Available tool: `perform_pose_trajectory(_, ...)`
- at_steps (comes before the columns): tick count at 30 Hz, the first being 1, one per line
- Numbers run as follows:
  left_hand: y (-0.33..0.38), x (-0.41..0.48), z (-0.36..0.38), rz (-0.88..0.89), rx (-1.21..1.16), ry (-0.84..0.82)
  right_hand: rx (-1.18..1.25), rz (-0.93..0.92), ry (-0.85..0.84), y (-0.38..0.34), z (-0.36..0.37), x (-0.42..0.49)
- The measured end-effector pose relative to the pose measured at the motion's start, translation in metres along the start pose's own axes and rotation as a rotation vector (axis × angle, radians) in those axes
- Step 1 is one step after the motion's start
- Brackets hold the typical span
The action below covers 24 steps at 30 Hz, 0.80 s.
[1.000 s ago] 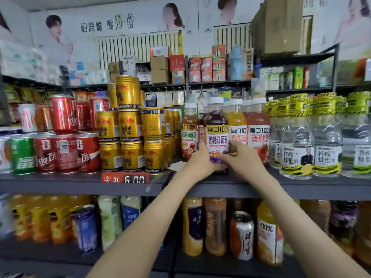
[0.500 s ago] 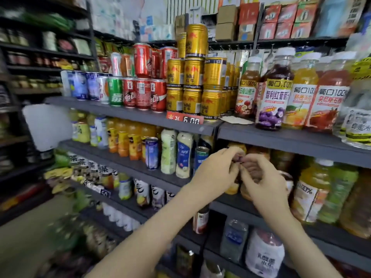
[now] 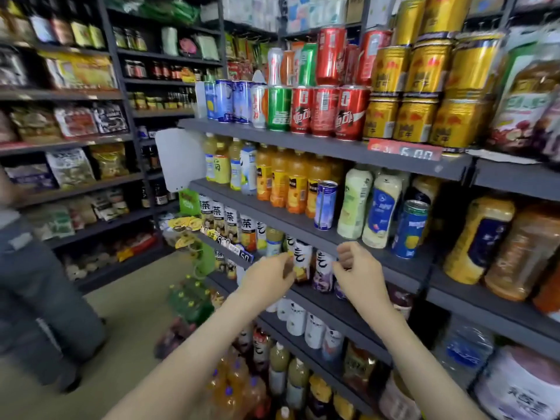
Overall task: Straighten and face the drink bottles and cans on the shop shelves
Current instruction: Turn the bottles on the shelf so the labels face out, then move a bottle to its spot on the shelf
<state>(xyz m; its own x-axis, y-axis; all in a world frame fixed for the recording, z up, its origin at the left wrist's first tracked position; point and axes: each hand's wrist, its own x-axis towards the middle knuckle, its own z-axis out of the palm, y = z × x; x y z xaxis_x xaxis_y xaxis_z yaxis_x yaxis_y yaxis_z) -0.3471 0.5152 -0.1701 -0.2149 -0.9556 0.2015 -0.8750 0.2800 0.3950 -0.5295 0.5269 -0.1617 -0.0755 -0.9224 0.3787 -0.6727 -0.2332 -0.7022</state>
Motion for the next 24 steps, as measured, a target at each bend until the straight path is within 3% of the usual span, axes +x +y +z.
perform_pose_trajectory(12,-0.254,0.039,-0.098,-0.178,0.134,0.054,0.005,0.029,-0.115,-0.14,0.226,0.088)
perform_pose_trajectory(24,-0.385,0.194,-0.103,-0.121,0.103,0.095,-0.015,0.055,0.007,-0.146,0.36,0.252)
